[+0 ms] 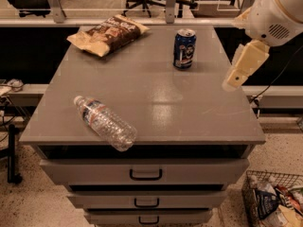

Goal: Knock pepsi can over

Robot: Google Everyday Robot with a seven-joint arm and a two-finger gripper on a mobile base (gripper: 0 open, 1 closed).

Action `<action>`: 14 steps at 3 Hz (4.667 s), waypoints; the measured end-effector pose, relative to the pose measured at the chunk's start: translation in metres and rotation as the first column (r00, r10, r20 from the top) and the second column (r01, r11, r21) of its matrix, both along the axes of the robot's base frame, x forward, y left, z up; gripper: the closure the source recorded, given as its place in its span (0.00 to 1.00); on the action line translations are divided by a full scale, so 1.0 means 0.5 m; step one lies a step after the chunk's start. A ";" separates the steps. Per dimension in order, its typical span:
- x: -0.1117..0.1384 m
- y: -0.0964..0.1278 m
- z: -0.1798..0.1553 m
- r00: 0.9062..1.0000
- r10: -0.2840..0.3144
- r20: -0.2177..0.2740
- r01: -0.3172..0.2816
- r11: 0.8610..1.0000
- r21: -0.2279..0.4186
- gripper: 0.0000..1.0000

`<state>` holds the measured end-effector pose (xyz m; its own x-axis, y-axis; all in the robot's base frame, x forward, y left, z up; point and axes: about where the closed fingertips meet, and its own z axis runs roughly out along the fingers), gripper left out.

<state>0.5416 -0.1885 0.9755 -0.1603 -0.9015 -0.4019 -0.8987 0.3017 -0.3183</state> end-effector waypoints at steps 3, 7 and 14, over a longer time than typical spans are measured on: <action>0.269 0.049 -0.060 0.995 -0.082 0.060 0.065 0.968 0.244 0.00; 0.283 0.152 -0.170 0.998 -0.011 -0.060 0.043 0.830 0.556 0.00; 0.247 0.029 0.120 0.975 0.018 0.220 -0.140 0.822 0.552 0.00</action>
Offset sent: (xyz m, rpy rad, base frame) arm 0.1667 0.0192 -0.0184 0.2409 -0.1207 -0.1018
